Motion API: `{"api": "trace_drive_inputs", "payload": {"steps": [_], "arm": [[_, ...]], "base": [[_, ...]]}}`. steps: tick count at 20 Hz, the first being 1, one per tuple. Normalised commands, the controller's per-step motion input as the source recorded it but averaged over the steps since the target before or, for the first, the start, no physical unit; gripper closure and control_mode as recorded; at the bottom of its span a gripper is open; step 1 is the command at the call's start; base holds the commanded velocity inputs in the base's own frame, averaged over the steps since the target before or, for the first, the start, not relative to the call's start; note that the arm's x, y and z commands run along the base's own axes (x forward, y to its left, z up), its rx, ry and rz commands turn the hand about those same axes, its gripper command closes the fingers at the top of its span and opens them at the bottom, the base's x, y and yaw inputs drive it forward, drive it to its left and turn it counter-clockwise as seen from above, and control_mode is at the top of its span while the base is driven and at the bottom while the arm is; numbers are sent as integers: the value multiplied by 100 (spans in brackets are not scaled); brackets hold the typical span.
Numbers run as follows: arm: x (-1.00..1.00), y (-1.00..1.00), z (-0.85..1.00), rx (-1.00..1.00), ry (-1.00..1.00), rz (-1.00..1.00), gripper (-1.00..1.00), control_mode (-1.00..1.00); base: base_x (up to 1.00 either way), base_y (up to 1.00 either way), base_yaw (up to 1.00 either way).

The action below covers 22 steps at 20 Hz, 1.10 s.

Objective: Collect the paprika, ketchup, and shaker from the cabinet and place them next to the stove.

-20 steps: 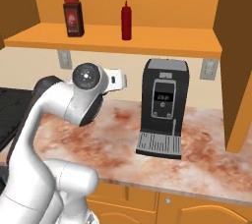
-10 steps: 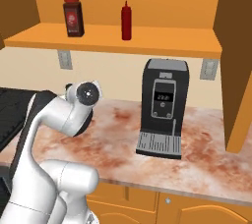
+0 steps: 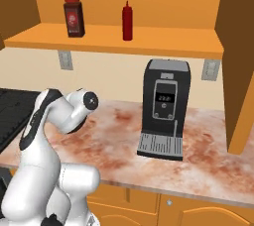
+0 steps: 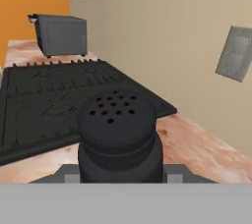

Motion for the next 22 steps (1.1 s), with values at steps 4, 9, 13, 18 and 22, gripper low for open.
{"api": "trace_drive_inputs", "payload": {"steps": [4,9,13,18,22], "arm": [[11,8,-16,-1,0,2,100,-100],[67,42,1,-2,6,0,100,-100],[79,51,-2,-5,6,2,100,-100],[67,39,-22,-2,3,5,100,-100],[62,31,-29,-1,0,9,100,-100]], "base": [[0,0,0],[0,0,0],[0,0,0],[0,0,0],[0,0,0]]}}
